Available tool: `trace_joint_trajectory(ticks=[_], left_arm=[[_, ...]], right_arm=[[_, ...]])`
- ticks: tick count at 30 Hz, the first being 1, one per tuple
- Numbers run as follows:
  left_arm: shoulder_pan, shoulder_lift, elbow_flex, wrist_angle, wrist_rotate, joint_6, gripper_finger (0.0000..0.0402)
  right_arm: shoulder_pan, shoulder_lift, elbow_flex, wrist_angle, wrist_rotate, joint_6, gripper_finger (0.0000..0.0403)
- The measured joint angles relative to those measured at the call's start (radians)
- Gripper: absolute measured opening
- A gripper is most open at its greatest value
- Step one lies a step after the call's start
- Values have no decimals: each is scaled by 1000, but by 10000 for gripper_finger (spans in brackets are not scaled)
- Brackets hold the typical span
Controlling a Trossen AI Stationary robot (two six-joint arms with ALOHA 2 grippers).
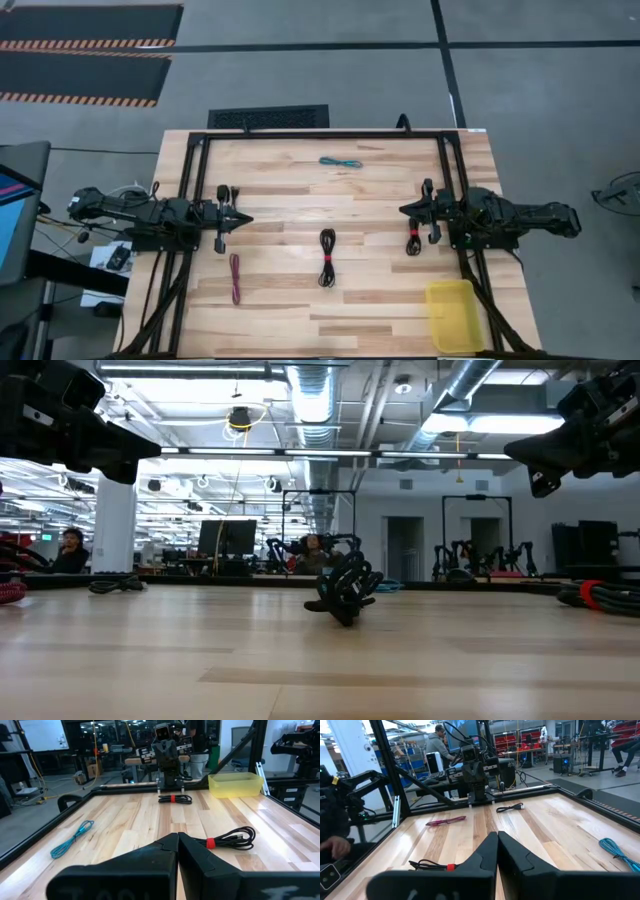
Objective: Pick and place USB-C Cables
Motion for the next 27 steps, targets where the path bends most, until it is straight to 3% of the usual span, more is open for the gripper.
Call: trace_joint_trajectory(ticks=[21,27], left_arm=[[0,0,0,1,-4,-2,0],[0,0,0,20,-125,90,0]], right_arm=[[0,0,0,0,0,0,33],[0,0,0,0,0,0,33]])
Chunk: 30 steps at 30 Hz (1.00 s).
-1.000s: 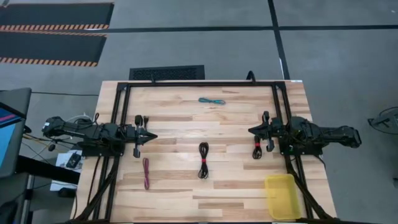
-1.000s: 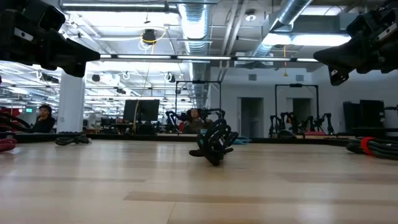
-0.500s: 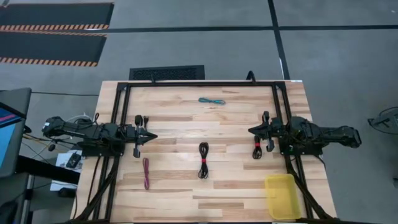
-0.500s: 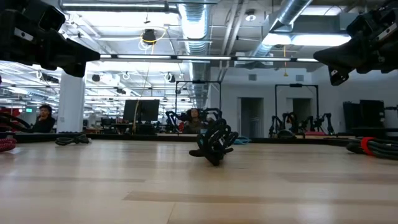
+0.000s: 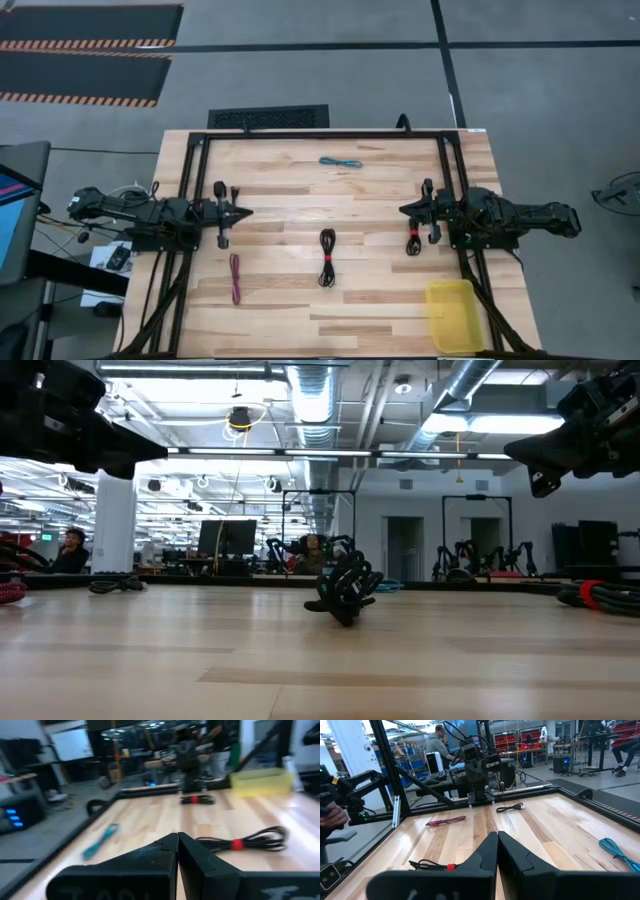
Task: Pick and place USB-C Cables
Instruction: Put the left black charger cable into the yellow bin
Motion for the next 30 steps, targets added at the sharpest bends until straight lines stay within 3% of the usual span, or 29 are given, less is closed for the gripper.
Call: trace_joint_trajectory(ticks=[10,24,30], left_arm=[[0,0,0,60,13,52,0],[0,0,0,22,10,-42,0],[15,26,0,1,-159,68,0]], right_arm=[[0,0,0,0,0,0,33],[0,0,-1,94,-5,2,33],[-5,0,-1,132,8,-22,33]])
